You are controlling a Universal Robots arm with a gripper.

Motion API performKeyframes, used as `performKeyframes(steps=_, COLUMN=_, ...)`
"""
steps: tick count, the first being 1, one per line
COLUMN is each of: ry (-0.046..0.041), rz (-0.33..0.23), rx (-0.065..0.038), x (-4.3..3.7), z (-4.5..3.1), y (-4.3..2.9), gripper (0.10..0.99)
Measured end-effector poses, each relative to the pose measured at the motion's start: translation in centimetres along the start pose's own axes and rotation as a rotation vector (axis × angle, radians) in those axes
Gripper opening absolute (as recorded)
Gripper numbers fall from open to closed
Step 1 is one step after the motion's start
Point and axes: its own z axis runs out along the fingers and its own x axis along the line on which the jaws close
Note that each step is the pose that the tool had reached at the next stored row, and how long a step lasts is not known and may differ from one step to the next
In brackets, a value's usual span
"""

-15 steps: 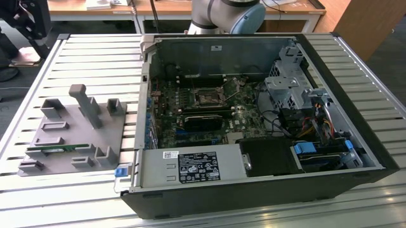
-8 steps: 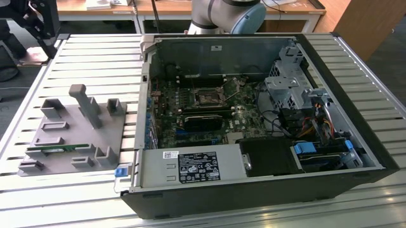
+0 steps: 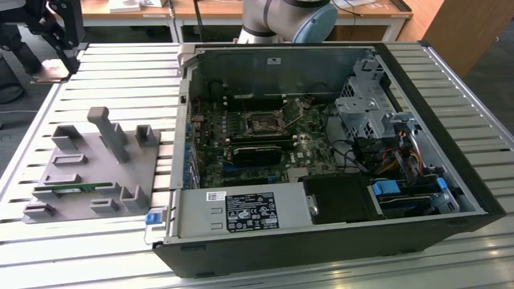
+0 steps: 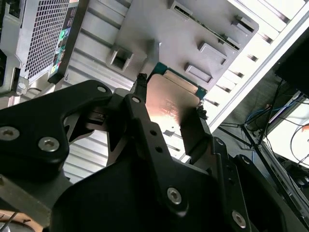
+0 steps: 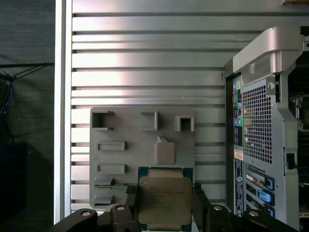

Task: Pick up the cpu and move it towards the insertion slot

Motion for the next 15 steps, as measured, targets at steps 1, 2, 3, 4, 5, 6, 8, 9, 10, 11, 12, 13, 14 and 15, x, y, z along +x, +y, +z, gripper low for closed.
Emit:
performKeyframes(steps=1, ry=0.0001, rz=0.0, rx=0.0, x=-0.2, z=0.0, y=0.04, gripper=0.529)
performKeyframes(steps=2, ry=-0.0001, rz=0.0, rx=0.0, x=-0.39, z=0.01, y=0.08, gripper=0.529)
performKeyframes(steps=3, ry=-0.0001, rz=0.0, rx=0.0, x=-0.59, z=0.01, y=0.13, gripper=0.529)
performKeyframes(steps=4, ry=0.0, rz=0.0, rx=0.0, x=-0.8, z=0.01, y=0.17, gripper=0.529)
performKeyframes(steps=5, ry=-0.0001, rz=0.0, rx=0.0, x=-1.01, z=0.01, y=0.21, gripper=0.529)
performKeyframes(steps=6, ry=-0.0001, rz=0.0, rx=0.0, x=-1.23, z=0.01, y=0.24, gripper=0.529)
performKeyframes(steps=8, ry=0.0, rz=0.0, rx=0.0, x=-1.69, z=0.01, y=0.35, gripper=0.529)
performKeyframes(steps=9, ry=-0.0001, rz=0.0, rx=0.0, x=-1.93, z=0.01, y=0.42, gripper=0.529)
performKeyframes(steps=10, ry=-0.0001, rz=0.0, rx=0.0, x=-2.12, z=0.01, y=0.48, gripper=0.529)
performKeyframes(steps=11, ry=-0.0001, rz=0.0, rx=0.0, x=-2.35, z=0.02, y=0.55, gripper=0.529)
performKeyframes(steps=12, ry=-0.0001, rz=0.0, rx=0.0, x=-2.55, z=0.02, y=0.61, gripper=0.529)
performKeyframes(steps=13, ry=0.0, rz=0.0, rx=0.0, x=-2.74, z=0.02, y=0.66, gripper=0.529)
performKeyframes(steps=14, ry=0.0, rz=0.0, rx=0.0, x=-2.92, z=0.02, y=0.71, gripper=0.529)
performKeyframes(steps=15, ry=0.0, rz=0.0, rx=0.0, x=-3.07, z=0.02, y=0.76, gripper=0.529)
